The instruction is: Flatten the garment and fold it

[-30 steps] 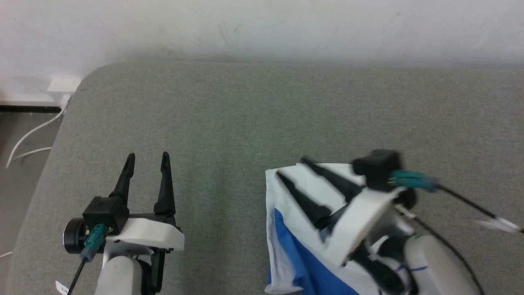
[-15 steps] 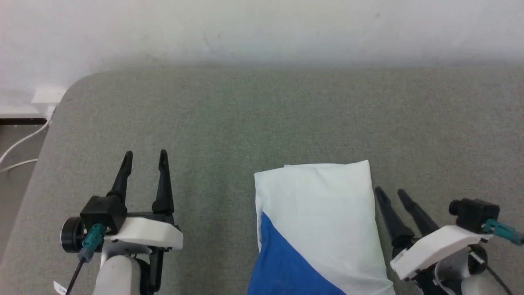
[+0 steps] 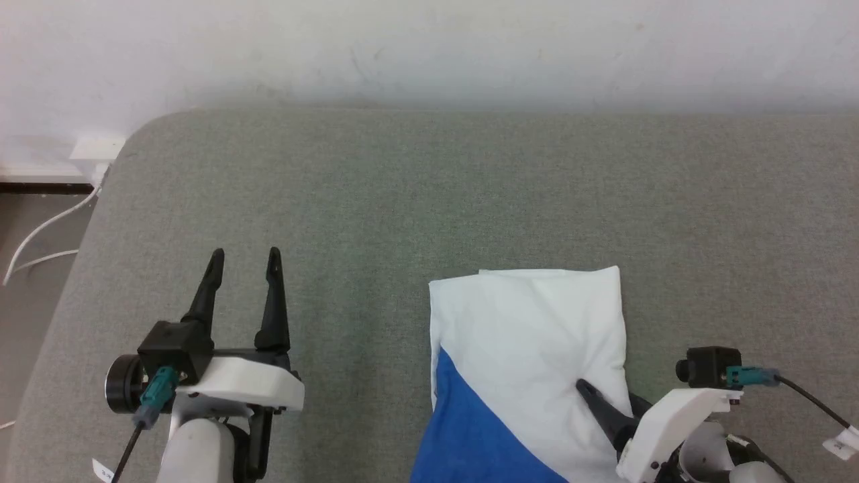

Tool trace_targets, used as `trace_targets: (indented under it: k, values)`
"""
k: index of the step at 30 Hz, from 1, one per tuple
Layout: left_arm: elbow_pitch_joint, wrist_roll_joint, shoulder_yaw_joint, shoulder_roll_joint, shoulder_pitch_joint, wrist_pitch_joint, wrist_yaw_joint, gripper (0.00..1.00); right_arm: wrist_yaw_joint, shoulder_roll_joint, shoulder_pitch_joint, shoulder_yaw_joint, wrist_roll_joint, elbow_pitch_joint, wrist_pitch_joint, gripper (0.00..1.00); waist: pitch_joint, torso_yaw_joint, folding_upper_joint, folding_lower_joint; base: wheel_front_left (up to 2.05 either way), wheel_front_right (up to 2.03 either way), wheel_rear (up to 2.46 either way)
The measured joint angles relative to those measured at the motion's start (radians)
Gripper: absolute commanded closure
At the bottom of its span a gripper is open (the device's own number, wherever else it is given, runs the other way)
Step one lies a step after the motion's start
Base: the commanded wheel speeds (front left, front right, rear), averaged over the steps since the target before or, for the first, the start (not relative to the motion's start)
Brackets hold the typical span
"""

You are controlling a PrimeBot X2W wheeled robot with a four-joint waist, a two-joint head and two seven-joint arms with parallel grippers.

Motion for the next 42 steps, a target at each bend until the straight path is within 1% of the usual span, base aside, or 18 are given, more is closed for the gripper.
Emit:
trace_targets:
  k: [1,2,3,6,8,13,16,19,25,28,31,35,42]
  values:
    - [0.000,0.000,0.000,0.000,0.000,0.000,0.000,0.00,0.000,0.000,0.000,0.000,0.000,0.000,0.000,0.61,0.000,0.000,0.0000,0.0000,0.00,0.00,0.00]
    - [0.001,0.000,0.000,0.000,0.000,0.000,0.000,0.00,0.000,0.000,-0.001,-0.001,-0.007,-0.002,0.012,0.83,-0.001,0.000,0.0000,0.0001,0.00,0.00,0.00]
    - [0.001,0.000,-0.001,0.000,0.000,0.000,0.000,0.00,0.000,0.000,-0.001,-0.001,-0.016,-0.006,0.021,1.00,-0.003,0.000,0.0000,0.0000,0.00,0.00,0.00]
    - [0.000,0.000,0.000,0.000,0.000,0.000,0.001,0.00,0.000,0.000,-0.001,-0.005,-0.052,-0.025,0.046,1.00,-0.005,-0.004,0.0000,0.0001,0.00,0.00,0.00]
    - [-0.003,0.000,0.001,0.000,0.001,0.000,0.001,0.00,0.000,0.002,-0.002,-0.005,-0.099,-0.046,0.055,1.00,-0.005,-0.012,0.0000,0.0001,0.00,0.00,0.00]
    - [-0.016,0.002,0.006,0.000,0.004,0.000,0.002,0.00,0.000,-0.004,-0.057,0.020,-0.347,-0.115,0.095,1.00,0.002,-0.046,0.0000,0.0001,0.00,0.00,0.00]
    - [-0.029,0.008,0.012,0.000,0.003,0.000,0.001,0.00,0.001,-0.054,-0.116,0.067,-0.440,-0.133,0.107,1.00,0.010,-0.076,0.0000,0.0001,0.00,0.00,0.00]
    - [-0.047,0.012,0.015,0.000,0.000,0.000,0.001,0.00,0.002,-0.122,-0.181,0.097,-0.485,-0.124,0.106,1.00,0.023,-0.112,0.0000,0.0001,0.00,0.00,0.00]
    - [-0.077,0.028,0.017,0.006,-0.042,0.000,-0.002,0.00,0.002,-0.240,-0.334,0.132,-0.517,-0.052,0.097,1.00,0.064,-0.198,0.0000,0.0002,0.00,0.00,0.00]
    - [-0.097,0.042,0.016,0.015,-0.070,0.000,-0.007,0.00,0.002,-0.284,-0.404,0.130,-0.524,-0.007,0.071,1.00,0.092,-0.243,0.0000,0.0002,0.00,0.00,0.00]
    - [-0.117,0.058,0.016,0.032,-0.087,0.000,-0.009,0.00,0.001,-0.307,-0.474,0.125,-0.538,0.045,0.045,1.00,0.122,-0.289,0.0000,0.0002,0.00,0.00,0.00]
    - [-0.128,0.074,0.012,0.061,-0.118,0.000,-0.010,0.00,0.002,-0.321,-0.555,0.103,-0.563,0.118,-0.001,1.00,0.171,-0.345,0.0000,0.0002,0.00,0.00,0.00]
    - [-0.146,0.090,0.000,0.097,-0.171,0.002,-0.018,0.00,0.002,-0.354,-0.686,0.028,-0.650,0.270,-0.082,1.00,0.274,-0.415,0.0000,0.0003,0.00,0.00,0.00]
